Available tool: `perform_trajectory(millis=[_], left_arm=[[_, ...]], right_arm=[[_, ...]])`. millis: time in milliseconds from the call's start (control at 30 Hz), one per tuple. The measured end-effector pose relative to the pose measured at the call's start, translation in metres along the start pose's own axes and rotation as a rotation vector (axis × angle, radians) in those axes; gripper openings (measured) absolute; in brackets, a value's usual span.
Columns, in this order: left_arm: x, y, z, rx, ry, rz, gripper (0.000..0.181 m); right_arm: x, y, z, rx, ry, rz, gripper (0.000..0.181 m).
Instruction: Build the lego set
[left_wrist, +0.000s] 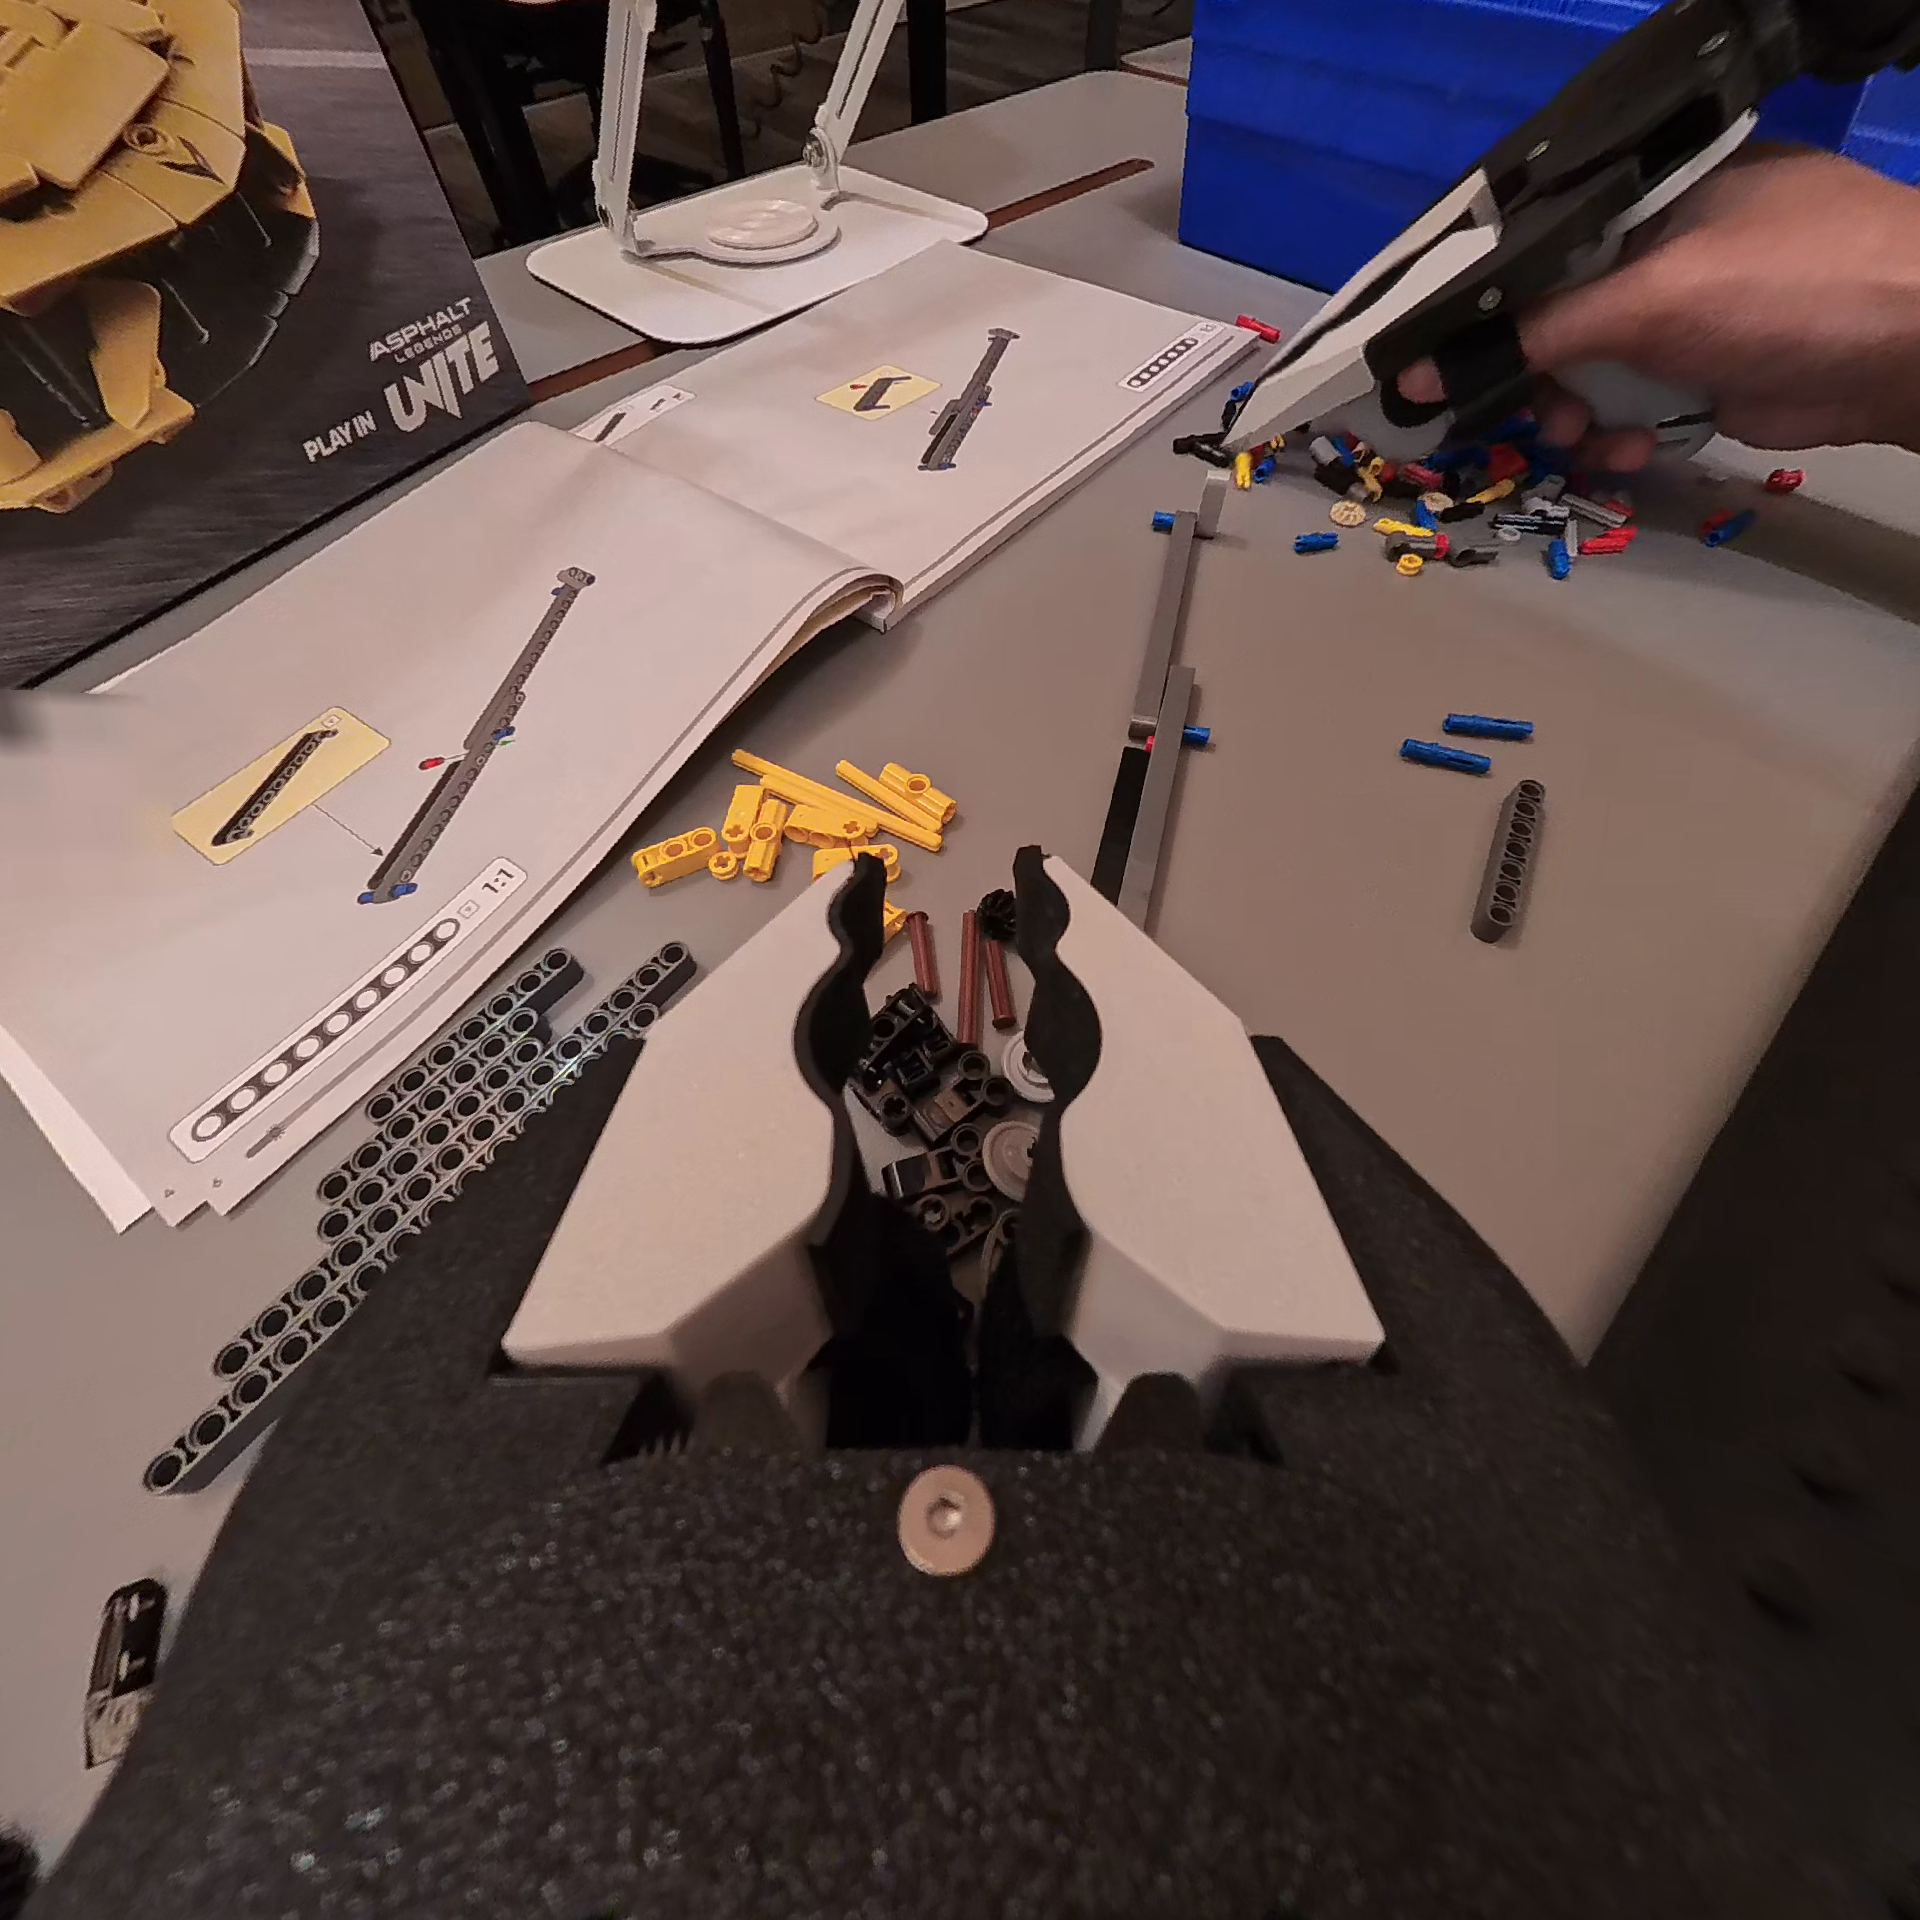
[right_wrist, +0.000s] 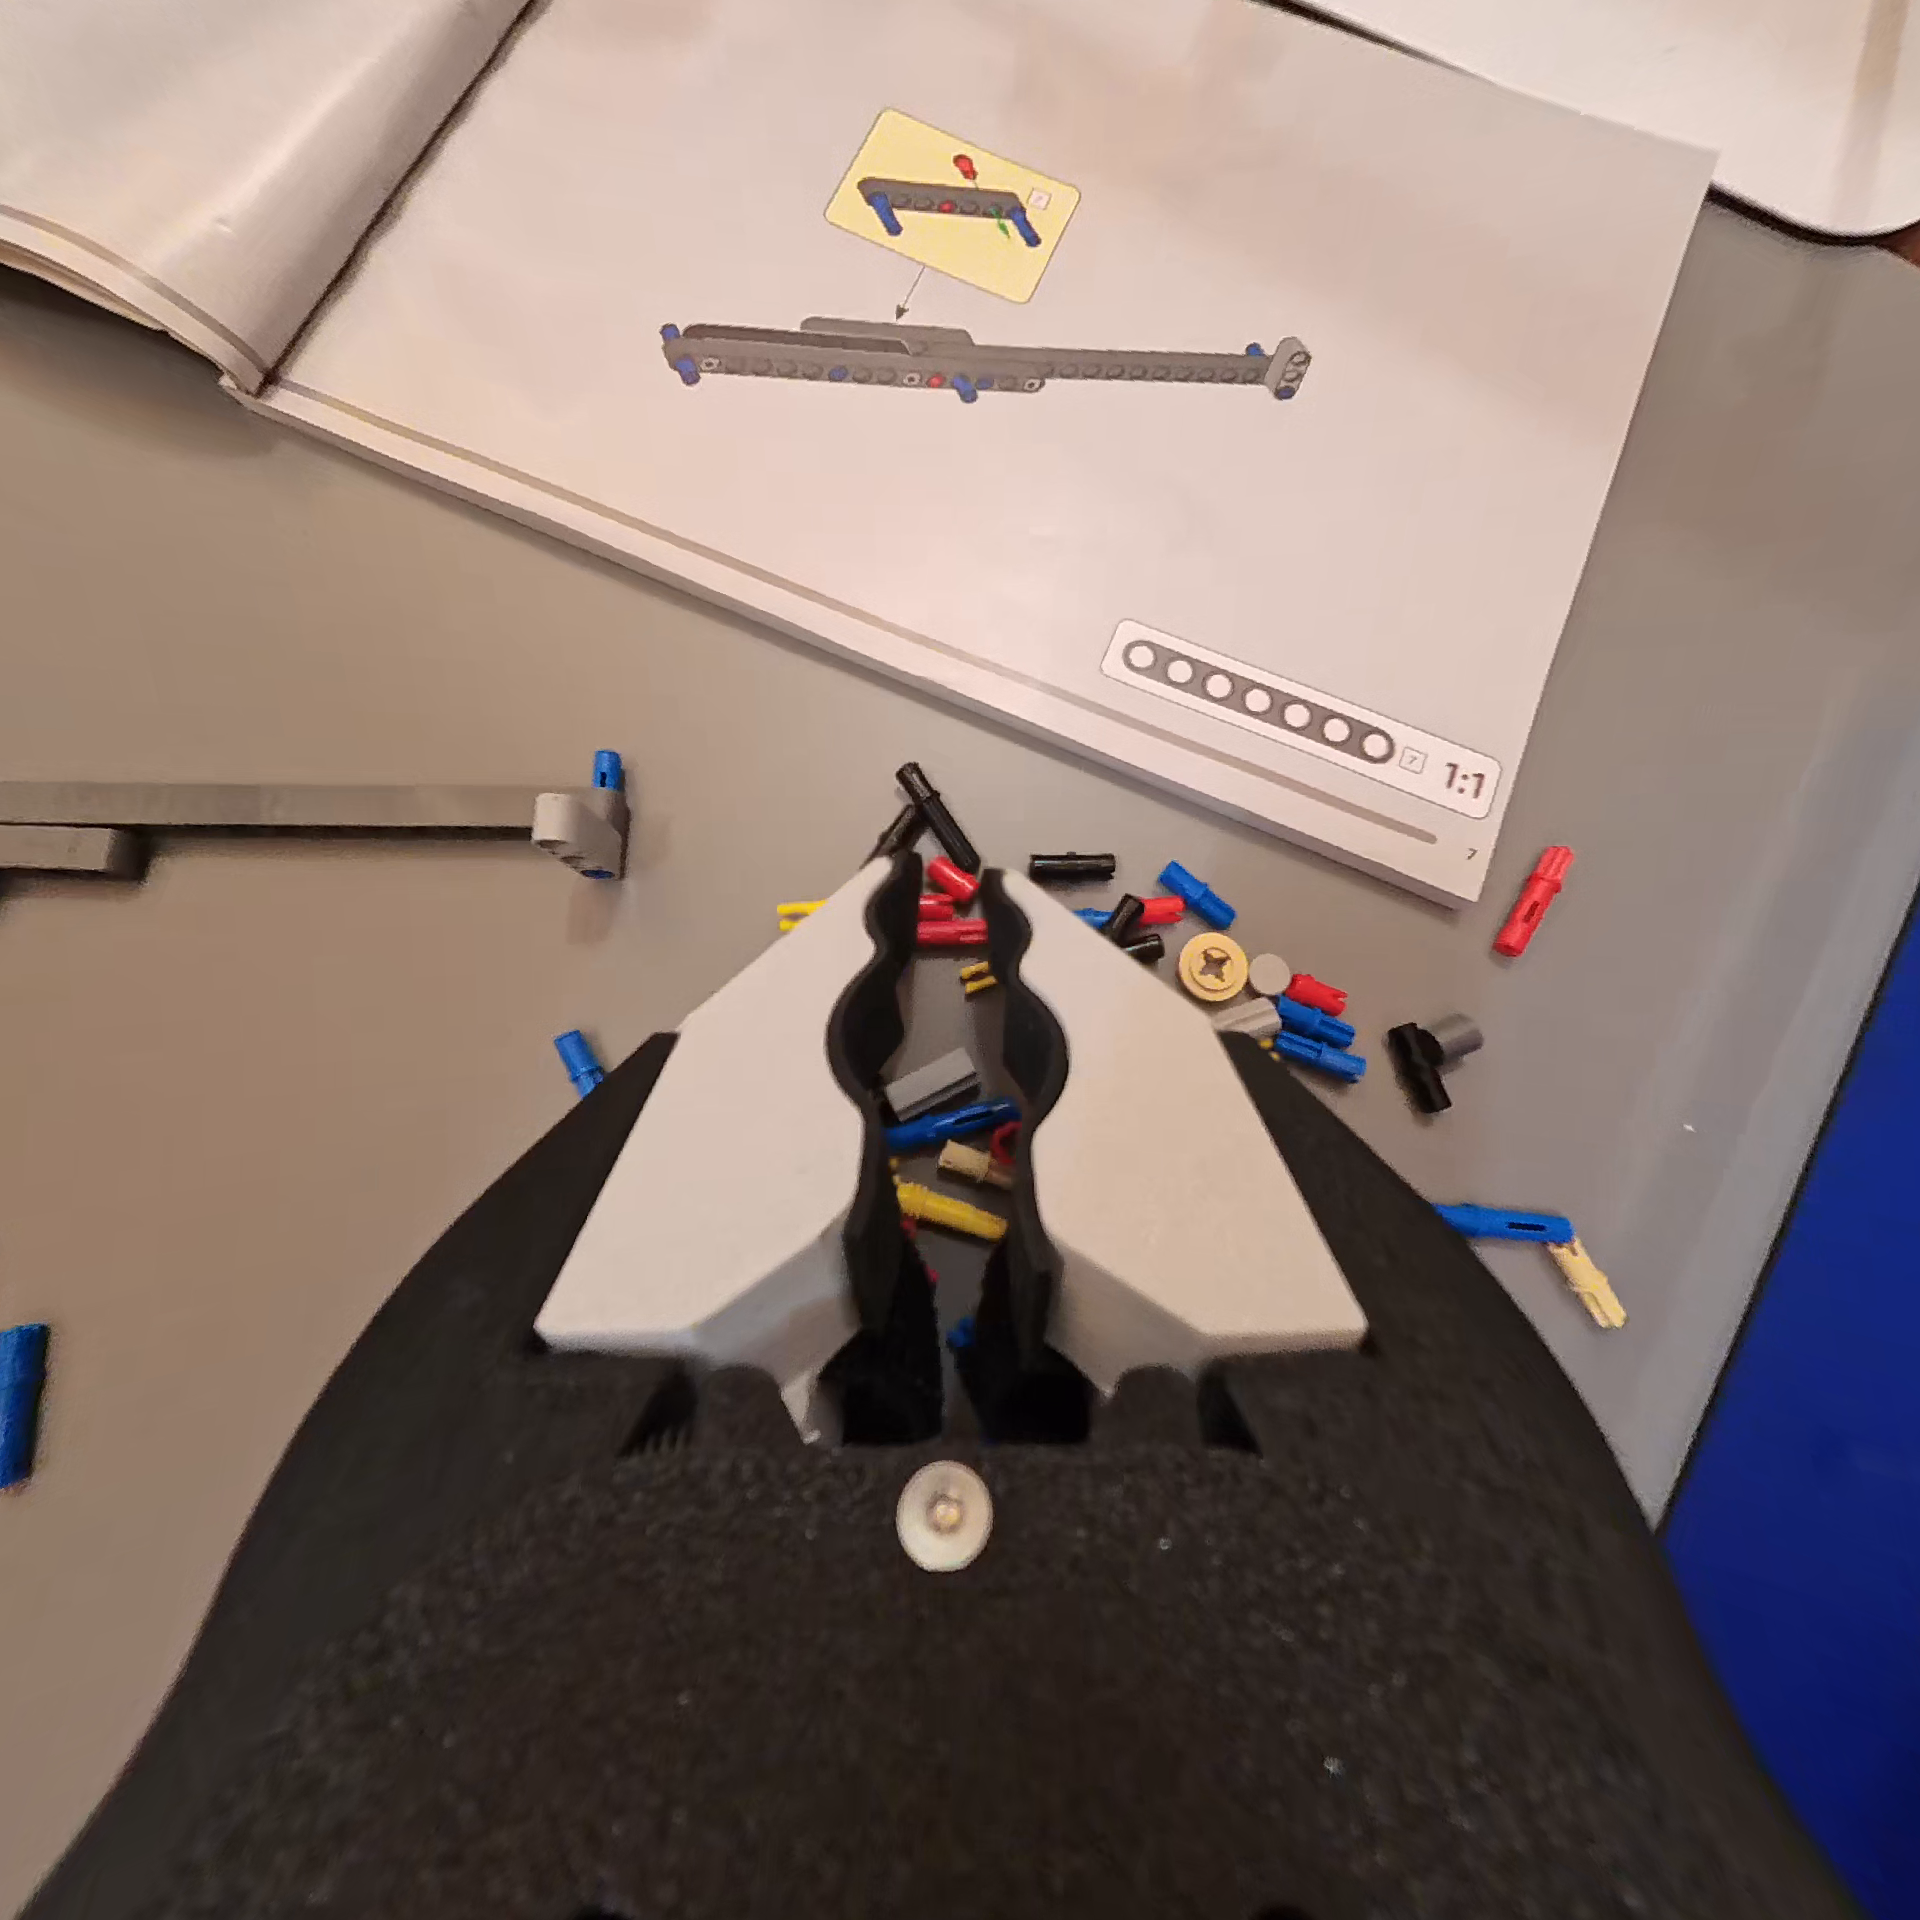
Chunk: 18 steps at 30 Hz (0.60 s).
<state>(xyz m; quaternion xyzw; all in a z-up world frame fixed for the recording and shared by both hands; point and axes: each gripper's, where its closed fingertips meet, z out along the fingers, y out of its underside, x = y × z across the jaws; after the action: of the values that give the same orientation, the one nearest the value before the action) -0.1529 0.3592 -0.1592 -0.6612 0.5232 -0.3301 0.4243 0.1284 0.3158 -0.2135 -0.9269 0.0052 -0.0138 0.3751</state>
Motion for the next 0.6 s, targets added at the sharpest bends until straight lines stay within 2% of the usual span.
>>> perform_trajectory(millis=[200,300,400,467,600], left_arm=[[0.0,0.0,0.0,0.0,-0.001,-0.001,0.024],[-0.001,0.0,0.0,0.0,-0.002,-0.001,0.024],[-0.001,0.0,0.0,-0.002,-0.004,0.002,0.024],[0.0,0.0,0.0,-0.002,-0.005,0.004,0.024],[0.0,0.0,0.0,-0.004,-0.005,0.006,0.024]], right_arm=[[0.007,-0.001,-0.005,-0.003,0.034,-0.022,0.009],[0.011,-0.009,-0.022,0.041,0.074,-0.039,0.009],[-0.006,-0.019,-0.045,0.124,0.041,-0.061,0.009],[-0.034,-0.018,-0.056,0.153,-0.045,-0.093,0.009],[-0.125,0.008,-0.068,0.132,-0.303,-0.223,0.009]])
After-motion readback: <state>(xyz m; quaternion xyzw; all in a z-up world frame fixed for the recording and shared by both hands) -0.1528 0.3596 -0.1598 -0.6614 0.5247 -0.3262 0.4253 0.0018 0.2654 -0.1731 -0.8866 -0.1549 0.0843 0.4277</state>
